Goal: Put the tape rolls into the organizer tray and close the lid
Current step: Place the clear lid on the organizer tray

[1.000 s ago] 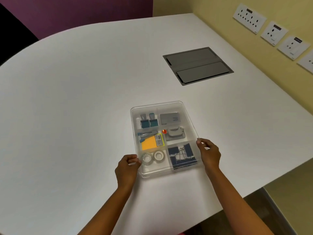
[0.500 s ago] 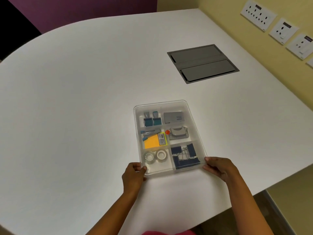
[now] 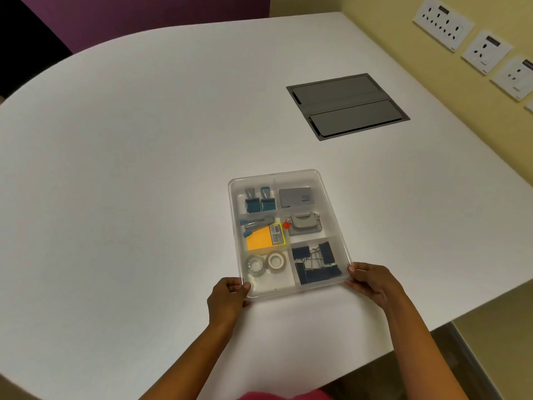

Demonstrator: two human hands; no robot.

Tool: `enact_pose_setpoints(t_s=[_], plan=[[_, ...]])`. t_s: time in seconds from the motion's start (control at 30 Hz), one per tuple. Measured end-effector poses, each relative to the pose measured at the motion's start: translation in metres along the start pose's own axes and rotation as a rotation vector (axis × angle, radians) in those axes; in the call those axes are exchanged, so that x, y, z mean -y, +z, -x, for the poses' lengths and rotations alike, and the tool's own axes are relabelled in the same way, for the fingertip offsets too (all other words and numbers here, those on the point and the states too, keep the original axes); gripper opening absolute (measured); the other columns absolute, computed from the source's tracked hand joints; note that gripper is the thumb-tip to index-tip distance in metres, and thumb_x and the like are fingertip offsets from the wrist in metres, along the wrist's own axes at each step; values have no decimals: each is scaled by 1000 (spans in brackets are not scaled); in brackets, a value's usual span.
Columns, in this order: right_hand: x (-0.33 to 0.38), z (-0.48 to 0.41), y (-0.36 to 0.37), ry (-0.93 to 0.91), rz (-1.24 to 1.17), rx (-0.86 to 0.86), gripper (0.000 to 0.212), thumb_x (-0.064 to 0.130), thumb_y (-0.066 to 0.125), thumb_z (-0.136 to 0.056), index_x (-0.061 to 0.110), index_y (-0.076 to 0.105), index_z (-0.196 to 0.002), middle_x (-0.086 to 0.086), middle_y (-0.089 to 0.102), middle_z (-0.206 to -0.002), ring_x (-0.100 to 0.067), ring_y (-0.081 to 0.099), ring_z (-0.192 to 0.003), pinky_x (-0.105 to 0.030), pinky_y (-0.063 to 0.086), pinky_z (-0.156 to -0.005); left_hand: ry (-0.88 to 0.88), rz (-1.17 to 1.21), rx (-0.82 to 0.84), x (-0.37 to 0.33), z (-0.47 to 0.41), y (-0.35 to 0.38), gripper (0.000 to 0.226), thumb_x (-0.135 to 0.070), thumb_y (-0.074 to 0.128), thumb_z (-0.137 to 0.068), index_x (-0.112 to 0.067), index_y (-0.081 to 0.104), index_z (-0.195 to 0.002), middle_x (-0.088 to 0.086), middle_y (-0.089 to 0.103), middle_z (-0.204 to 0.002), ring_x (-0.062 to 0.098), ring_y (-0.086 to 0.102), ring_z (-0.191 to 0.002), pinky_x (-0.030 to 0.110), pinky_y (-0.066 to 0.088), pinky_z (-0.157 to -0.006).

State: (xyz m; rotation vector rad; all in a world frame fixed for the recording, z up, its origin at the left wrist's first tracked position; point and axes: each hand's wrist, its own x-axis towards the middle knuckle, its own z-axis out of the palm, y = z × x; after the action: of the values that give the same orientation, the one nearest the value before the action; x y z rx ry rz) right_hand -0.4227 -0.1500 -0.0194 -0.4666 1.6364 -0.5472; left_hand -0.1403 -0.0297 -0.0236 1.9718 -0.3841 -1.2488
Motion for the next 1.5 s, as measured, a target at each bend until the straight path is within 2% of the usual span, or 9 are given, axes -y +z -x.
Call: enact_pose_setpoints(t_s=[0.07,0.23,0.5,0.67,0.83,1.07,1.13,1.2,1.5], plan=[[0,-3,0,22,-38,55,7,-6,59,-89,-3,65,-87,-13,62,-79,-21,61,-74,-31,62,-69,-27,26,20,1,1,0,16,-9,68,-83,-5,60,-96,16,64,-93,21,62,-69,41,58,-77],[3,-4,2,74,-90,99,14,-9,54,-90,-4,60,-79,-12,55,-75,-21,56,-73,-27,61,-48,-70,87,39,6,3,2,13,-9,69,-82,-9,57,-86,10,59,-84,19,61,-61,48,54,-88],[1,-3,-2,109,-139,184,15,-9,52,-91,-5,60,-80,-13,54,-75,-21,56,-73,-28,61,-49,-97,75,6,9,1,8,12,-9,63,-87,-3,55,-93,3,55,-78,17,58,-58,47,52,-91],[0,-4,-4,121,-168,195,12,-9,52,-91,-6,61,-85,-13,57,-79,-22,57,-78,-30,62,-51,-139,74,39,12,-5,9,18,-7,56,-91,-6,51,-74,3,48,-64,21,56,-56,45,48,-92],[1,-6,-5,120,-136,203,13,-10,52,-91,-5,60,-83,-13,56,-79,-21,57,-78,-30,62,-51,-142,64,59,14,-8,11,15,-7,52,-93,-4,52,-78,6,52,-68,22,56,-58,45,48,-93],[9,-1,-6,29,100,176,2,-7,61,-87,-6,62,-88,-16,60,-83,-22,60,-78,-33,61,-74,-118,25,150,11,-13,-4,12,-7,64,-86,-3,57,-77,6,53,-63,16,59,-53,43,49,-92],[15,-1,-4,-95,338,71,12,3,69,-84,-5,65,-93,-16,64,-81,-23,62,-73,-30,59,-70,-99,11,150,8,-15,-9,13,-12,67,-85,-1,61,-82,8,59,-67,19,61,-58,43,51,-92],[26,-5,3,-208,451,-16,21,11,73,-82,-3,66,-97,-18,66,-85,-27,61,-77,-39,56,-83,-73,14,130,3,-19,-11,18,-17,66,-86,1,65,-88,12,64,-75,23,62,-67,45,53,-92],[128,-65,71,-374,457,-9,19,9,65,-89,-1,67,-105,-23,67,-108,-29,61,-90,-44,54,-94,-55,4,105,-44,-61,-3,31,-24,62,-88,2,61,-104,22,66,-103,38,63,-98,45,53,-89]])
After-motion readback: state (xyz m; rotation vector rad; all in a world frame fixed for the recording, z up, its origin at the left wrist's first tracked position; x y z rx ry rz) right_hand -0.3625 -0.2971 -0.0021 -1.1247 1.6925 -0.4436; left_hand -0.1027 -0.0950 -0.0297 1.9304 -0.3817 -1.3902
